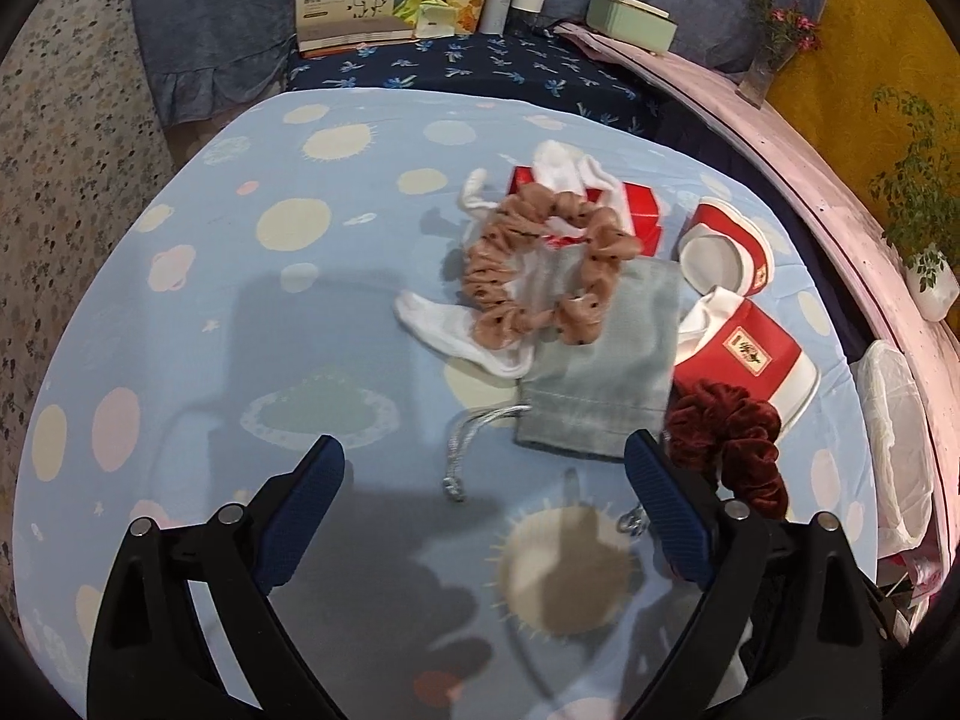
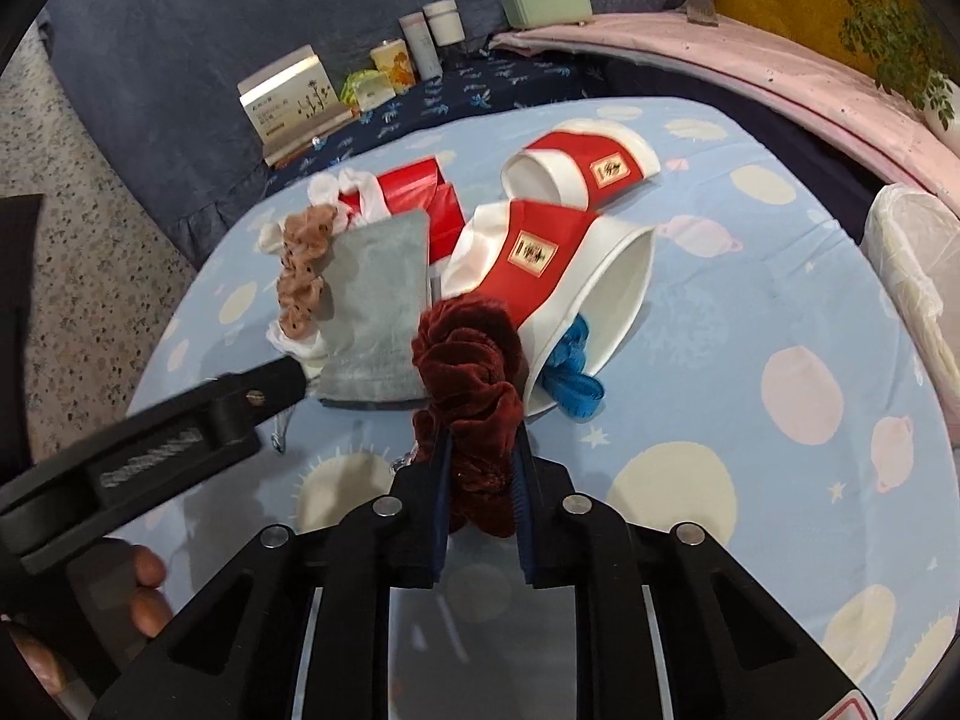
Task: Collect trash
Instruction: 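Grasp the dark red scrunchie with the right gripper while the left grasps the grey pouch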
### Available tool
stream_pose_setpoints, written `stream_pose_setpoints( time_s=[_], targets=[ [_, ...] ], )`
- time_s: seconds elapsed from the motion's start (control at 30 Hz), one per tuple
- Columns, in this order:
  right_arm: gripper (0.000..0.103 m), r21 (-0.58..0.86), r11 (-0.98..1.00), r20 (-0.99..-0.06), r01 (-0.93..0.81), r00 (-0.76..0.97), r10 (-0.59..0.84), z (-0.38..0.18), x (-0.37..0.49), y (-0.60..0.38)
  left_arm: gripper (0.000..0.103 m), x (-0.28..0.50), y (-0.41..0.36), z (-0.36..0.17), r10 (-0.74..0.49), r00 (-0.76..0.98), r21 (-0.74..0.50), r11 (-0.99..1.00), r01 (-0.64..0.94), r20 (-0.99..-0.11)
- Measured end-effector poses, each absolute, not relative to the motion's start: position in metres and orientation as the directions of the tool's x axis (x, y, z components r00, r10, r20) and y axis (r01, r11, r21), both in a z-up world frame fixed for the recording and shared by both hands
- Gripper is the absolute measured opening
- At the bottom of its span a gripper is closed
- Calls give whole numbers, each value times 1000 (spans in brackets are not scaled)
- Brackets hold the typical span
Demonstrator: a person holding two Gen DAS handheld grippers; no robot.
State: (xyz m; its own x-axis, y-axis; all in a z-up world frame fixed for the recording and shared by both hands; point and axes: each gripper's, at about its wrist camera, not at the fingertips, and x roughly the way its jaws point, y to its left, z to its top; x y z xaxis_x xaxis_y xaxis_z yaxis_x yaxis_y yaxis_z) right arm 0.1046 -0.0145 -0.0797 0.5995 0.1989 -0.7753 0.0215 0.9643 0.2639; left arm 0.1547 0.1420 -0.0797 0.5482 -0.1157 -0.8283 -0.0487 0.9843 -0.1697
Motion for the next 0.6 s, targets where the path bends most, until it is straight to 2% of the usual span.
stream_pose_setpoints(
  time_s=[0.2,0.4,0.47,0.53,0.57,0.6],
  targets=[
    [15,291,956,-714,46,675,185,-51,96,-40,92,170,118,-89,-138,520,-175,984,-23,-843],
    [15,312,947,-692,79,701,170,-39,96,-61,90,185,99,-102,-129,506,-155,988,-8,-853],
    [15,316,945,-692,84,702,169,-39,97,-64,79,187,96,-106,-130,498,-150,989,1,-858],
    [15,321,943,-693,87,700,172,-41,96,-66,75,187,93,-109,-120,498,-134,991,8,-859],
    [15,324,942,-694,89,699,173,-41,96,-67,71,186,91,-108,-122,503,-131,991,16,-856],
    [15,325,941,-694,89,698,174,-42,96,-67,61,185,89,-108,-133,499,-135,990,31,-856]
  ],
)
